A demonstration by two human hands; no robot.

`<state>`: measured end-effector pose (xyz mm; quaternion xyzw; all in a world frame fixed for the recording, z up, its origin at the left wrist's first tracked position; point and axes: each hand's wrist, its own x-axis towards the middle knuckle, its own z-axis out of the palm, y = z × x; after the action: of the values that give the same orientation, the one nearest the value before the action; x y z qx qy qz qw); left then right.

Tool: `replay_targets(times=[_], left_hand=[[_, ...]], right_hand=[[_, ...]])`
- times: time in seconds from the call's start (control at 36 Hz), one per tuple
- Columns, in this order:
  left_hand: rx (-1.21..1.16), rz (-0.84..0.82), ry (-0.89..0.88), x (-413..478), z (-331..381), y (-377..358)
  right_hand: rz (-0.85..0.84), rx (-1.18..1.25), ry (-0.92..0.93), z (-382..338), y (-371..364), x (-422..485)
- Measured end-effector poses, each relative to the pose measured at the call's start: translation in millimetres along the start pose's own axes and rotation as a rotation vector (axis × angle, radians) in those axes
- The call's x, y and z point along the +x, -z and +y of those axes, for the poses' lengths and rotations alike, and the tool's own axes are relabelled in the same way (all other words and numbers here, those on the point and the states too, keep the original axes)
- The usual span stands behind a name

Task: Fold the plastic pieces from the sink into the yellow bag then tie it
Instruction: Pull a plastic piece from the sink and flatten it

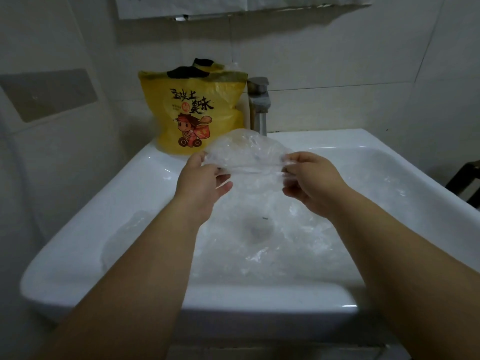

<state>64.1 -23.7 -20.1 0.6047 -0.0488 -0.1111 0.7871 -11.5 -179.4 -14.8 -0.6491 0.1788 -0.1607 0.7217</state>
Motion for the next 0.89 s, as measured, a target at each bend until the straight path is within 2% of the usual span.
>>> replay_targets(times=[0.08,0.17,0.25,0.33,0.42,0.58,0.75,0.89], left_hand=[[-0.273,-0.091,0.121,-6.3,7.1,0.1],[-0.46,-0.176,0.15,-9.9,13.5,1.6],[-0.45,-0.18,0.134,-7.5,13.6,1.3],[-0.459,-0.179,0.119,-5.5,10.7,0.0],[-0.492,-0.19,0.127,-5.5,11.3,2.0],[-0.343,-0.259,0.203,-4.9,9.7,5.5],[-0.536,-0.272,0.141,-1.7,14.7,9.8],[-0.54,-0.353,0.149,-6.6,17.5,8.0]], right_hand=[[-0.07,0.108,-0.016,-2.0,-3.0,-2.8],[-0.124,0.212,-0.019,-3.6,-5.3,-3.7],[-0.021,0.193,-0.003,-2.4,-3.6,-3.5],[0.041,0.316,-0.025,-2.3,1.2,1.0],[0.01,0.542,-0.046,-8.5,2.1,-0.1],[-0.062,0.956,-0.159,-17.0,5.7,-7.2],[-0.142,0.98,-0.161,-15.0,8.7,-7.1],[-0.166,0.901,-0.189,-11.3,9.6,-4.9]])
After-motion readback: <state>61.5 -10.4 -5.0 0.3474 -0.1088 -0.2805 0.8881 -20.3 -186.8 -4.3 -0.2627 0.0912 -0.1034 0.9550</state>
